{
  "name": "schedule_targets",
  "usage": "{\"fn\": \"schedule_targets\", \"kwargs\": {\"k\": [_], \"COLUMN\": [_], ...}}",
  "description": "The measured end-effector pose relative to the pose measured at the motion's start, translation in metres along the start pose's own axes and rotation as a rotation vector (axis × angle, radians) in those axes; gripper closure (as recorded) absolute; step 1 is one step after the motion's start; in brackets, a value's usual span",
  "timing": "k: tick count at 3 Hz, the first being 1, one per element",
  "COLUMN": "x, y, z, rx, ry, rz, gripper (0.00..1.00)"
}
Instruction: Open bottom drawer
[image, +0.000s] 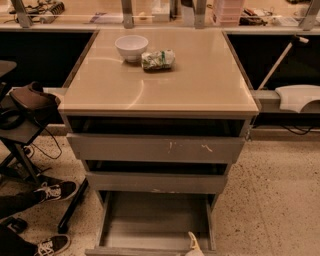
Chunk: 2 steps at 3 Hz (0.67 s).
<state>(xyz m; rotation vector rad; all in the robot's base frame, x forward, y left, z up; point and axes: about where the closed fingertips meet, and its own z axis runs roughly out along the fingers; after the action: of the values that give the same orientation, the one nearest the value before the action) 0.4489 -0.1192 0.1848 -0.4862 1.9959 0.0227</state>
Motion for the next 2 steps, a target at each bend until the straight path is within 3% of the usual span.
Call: {"fn": "schedule_targets", "kwargs": {"k": [1,2], "x": [0.0,0.0001], "y": [0.0,0.0001], "z": [0.0,0.0], "rx": [0.0,0.0], "ry": [0.0,0.0], "rz": [0.0,0.0], "gripper": [0.12,0.0]}}
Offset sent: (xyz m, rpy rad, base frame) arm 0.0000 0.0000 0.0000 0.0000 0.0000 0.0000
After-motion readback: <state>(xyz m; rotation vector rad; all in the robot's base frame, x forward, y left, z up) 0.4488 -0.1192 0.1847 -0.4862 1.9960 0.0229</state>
